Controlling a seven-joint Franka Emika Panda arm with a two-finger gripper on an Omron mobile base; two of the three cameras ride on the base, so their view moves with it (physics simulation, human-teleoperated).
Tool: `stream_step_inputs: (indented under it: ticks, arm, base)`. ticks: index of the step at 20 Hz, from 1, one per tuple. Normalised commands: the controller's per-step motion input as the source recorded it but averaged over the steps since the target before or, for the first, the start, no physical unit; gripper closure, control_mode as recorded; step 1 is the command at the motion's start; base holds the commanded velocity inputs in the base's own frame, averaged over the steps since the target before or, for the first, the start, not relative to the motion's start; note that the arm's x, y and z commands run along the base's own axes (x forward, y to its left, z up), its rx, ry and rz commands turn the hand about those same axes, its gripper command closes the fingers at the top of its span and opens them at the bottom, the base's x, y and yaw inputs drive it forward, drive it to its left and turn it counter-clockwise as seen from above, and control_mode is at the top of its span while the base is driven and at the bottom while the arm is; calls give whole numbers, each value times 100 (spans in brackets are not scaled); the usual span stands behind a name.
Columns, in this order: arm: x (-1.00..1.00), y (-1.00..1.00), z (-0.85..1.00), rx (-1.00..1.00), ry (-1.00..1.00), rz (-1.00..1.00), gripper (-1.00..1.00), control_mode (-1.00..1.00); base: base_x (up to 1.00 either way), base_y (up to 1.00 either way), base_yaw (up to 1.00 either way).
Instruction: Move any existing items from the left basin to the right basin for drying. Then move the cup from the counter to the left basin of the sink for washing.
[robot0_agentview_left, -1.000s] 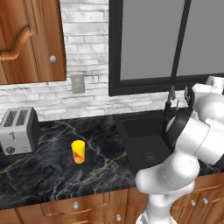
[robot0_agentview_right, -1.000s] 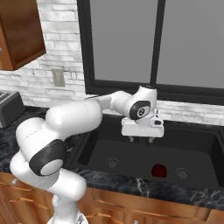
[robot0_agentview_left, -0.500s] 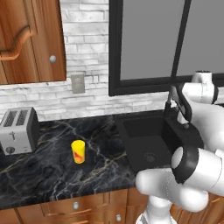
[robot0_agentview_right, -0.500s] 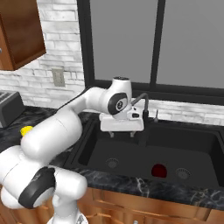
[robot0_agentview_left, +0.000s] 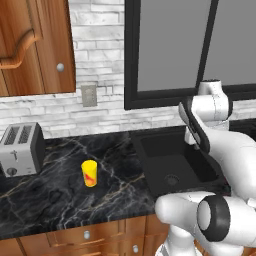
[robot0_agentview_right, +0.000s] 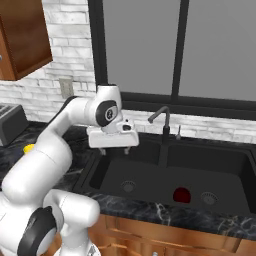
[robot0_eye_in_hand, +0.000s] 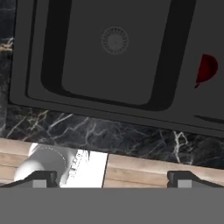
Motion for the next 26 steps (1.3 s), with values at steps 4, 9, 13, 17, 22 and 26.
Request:
stream_step_inputs:
  ticks: [4, 9, 13, 17, 22, 26]
  arm:
    - [-11, 69, 23, -2, 4, -1, -100, -100]
    - [-10, 72, 18, -2, 3, -2, -100, -100]
    - [-10, 74, 12, -1, 1, -3, -100, -100]
    - [-6, 76, 3, -1, 0, -4, -100, -100]
    - [-8, 67, 0, 0, 0, -4, -100, -100]
    - [-2, 59, 1, 0, 0, -2, -100, -100]
  base:
    - [0, 0, 0]
    - [0, 0, 0]
    - [0, 0, 0]
    - [0, 0, 0]
    - [0, 0, 0]
    - [0, 0, 0]
